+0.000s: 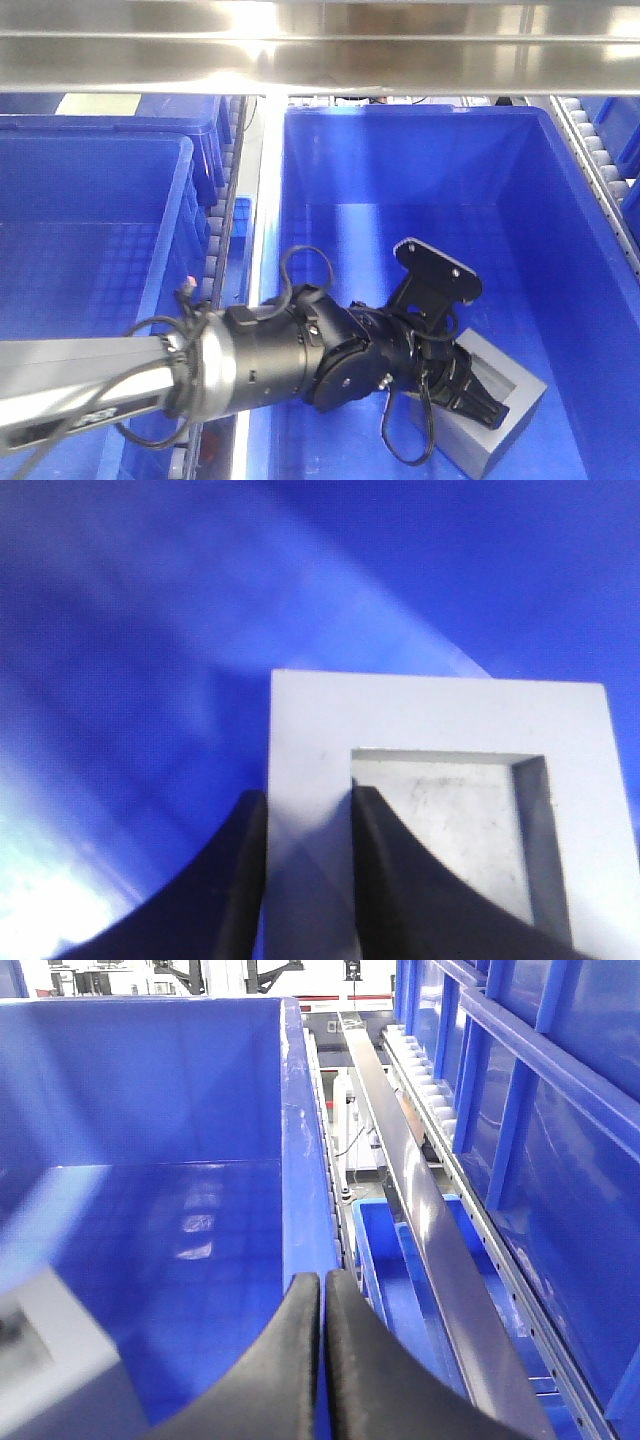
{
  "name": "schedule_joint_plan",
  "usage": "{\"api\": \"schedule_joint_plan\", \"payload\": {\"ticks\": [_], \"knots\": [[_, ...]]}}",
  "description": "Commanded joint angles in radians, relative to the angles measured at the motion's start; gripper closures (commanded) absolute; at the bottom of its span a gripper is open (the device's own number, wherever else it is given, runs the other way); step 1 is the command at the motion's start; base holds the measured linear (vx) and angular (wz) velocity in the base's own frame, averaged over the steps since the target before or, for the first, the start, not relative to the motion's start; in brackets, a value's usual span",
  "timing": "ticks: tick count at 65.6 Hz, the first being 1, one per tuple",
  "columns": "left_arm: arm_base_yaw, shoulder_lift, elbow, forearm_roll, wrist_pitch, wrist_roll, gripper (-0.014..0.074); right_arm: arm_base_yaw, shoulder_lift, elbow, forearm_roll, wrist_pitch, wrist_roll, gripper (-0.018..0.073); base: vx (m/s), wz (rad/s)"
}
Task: Sort gray base to blue bin
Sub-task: 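Swing the left gripper with the gray block over the empty blue bin, then lower the gray block into the bin and open the left gripper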
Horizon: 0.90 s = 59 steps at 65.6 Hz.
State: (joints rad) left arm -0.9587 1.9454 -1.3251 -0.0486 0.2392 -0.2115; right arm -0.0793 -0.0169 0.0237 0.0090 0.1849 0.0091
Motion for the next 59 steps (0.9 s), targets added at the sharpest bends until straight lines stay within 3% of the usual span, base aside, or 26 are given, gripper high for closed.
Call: {"api": "schedule_joint_plan", "payload": {"ticks": [1,36,50,59], "knots": [[-0.005,-0.05,-0.041,-0.008,-0.084,-0.006,0.0556,0.0,0.003,0.005,-0.009,-0.037,-0.009,0.0564,0.0,0.0],[-0.005,-0.048,-0.041,-0.004,-0.06,-0.003,0.0244,0.0,0.003,0.005,-0.009,-0.037,-0.009,0.0564,0.0,0.0],[-0.003,-0.092,-0.041,-0.004,-0.049,-0.003,0.0255,0.0,0.003,0.005,-0.009,-0.037,-0.009,0.0564,0.0,0.0],[-0.005,-0.16,0.006,-0.005,-0.084,-0.027,0.0393,0.0,0.003,0.005,-0.009,-0.037,-0.009,0.0564,0.0,0.0]]}}
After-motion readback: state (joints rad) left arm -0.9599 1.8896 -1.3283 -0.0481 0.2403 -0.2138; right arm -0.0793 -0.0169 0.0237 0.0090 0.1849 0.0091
